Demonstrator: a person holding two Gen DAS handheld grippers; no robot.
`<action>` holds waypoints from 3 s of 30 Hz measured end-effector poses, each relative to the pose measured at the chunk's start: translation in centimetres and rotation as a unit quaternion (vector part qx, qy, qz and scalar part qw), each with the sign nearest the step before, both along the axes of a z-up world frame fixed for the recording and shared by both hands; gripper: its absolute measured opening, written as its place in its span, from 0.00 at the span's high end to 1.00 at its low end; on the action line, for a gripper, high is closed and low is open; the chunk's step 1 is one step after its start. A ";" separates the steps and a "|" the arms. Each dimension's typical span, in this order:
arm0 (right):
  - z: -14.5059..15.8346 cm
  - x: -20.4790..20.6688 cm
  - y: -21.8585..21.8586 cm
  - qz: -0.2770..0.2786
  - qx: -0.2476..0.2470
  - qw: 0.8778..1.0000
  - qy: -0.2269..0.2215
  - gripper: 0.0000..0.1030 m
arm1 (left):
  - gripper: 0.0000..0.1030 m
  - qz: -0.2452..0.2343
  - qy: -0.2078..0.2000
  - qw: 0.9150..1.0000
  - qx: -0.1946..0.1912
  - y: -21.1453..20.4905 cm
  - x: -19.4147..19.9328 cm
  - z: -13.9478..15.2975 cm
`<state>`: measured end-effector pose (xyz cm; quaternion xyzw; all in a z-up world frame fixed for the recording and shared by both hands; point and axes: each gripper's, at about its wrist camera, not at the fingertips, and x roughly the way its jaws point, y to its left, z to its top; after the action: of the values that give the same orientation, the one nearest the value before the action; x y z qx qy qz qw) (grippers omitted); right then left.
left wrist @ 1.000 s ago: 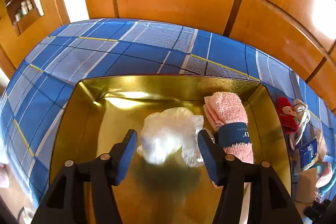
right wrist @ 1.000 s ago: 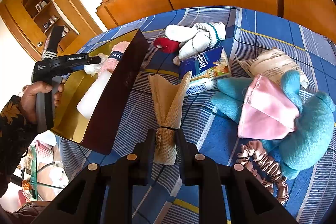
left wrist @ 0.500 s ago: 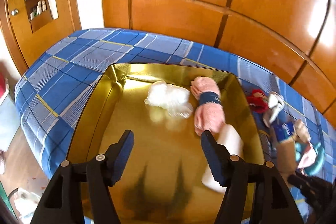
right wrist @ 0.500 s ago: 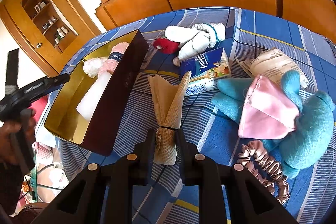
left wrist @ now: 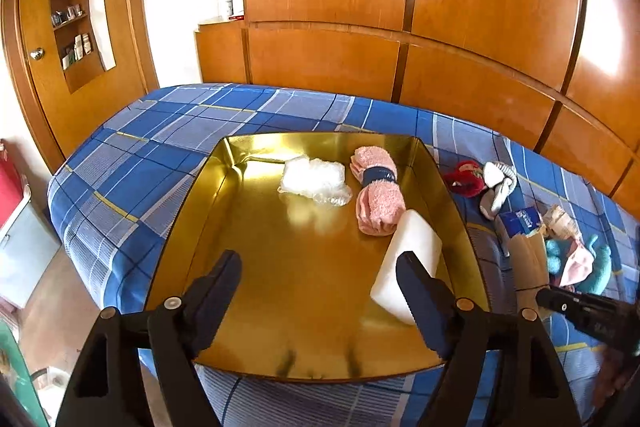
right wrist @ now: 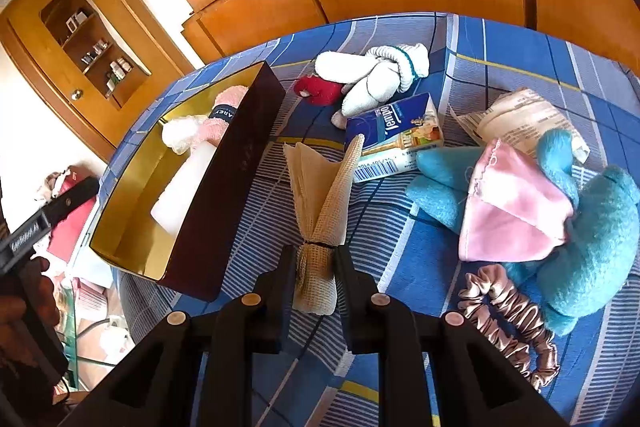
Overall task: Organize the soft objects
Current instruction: 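Carry the beige folded cloth into the gold tray with the right gripper and release, then withdraw the right gripper from the tray toward the remaining items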
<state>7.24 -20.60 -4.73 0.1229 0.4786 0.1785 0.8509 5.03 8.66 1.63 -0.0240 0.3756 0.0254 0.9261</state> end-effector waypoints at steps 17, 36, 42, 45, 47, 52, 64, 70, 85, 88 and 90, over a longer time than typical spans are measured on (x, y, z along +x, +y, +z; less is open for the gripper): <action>3.5 1.0 2.0 0.015 -0.003 1.000 -0.024 0.83 | 0.22 0.033 0.012 0.999 -0.007 2.8 -1.4 -1.6; 3.5 8.1 19.4 0.173 0.054 0.983 0.016 0.82 | 0.14 0.099 -0.003 0.995 -0.027 8.3 -2.2 -1.5; -0.3 9.2 20.8 0.138 -0.003 0.989 0.049 0.74 | 0.14 0.102 0.002 0.994 -0.029 8.8 -2.2 -1.8; -0.6 9.1 19.6 0.122 0.008 0.991 0.050 0.68 | 0.14 0.099 0.002 0.995 -0.030 8.6 -2.1 -1.9; -0.1 8.8 18.9 0.117 0.012 0.992 0.043 0.66 | 0.14 0.096 0.004 0.995 -0.028 8.3 -2.0 -2.0; 1.2 8.1 17.1 0.104 0.028 0.994 0.027 0.63 | 0.14 0.084 0.002 0.996 -0.019 7.3 -1.9 -1.8; 3.2 5.8 14.2 0.074 0.013 0.997 -0.017 0.63 | 0.14 0.056 -0.007 0.998 -0.002 5.2 -2.2 -0.6; 3.7 4.6 12.6 0.061 0.006 0.998 -0.030 0.63 | 0.14 0.037 -0.007 0.999 0.006 3.8 -2.3 -0.4; 5.0 2.6 5.0 0.004 -0.021 0.998 -0.056 0.63 | 0.14 -0.011 -0.011 0.999 0.028 0.1 -1.8 0.4; 5.2 2.2 2.9 -0.013 -0.035 0.997 -0.060 0.63 | 0.14 -0.025 -0.011 0.999 0.033 -0.9 -1.6 0.6; 5.3 2.0 1.3 -0.027 -0.042 0.997 -0.064 0.63 | 0.14 -0.032 -0.012 0.999 0.037 -1.6 -1.5 0.7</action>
<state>9.24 -19.30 0.57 0.0884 0.4270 0.1424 0.8886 3.56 7.08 2.29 0.0220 0.3637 0.0091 0.9312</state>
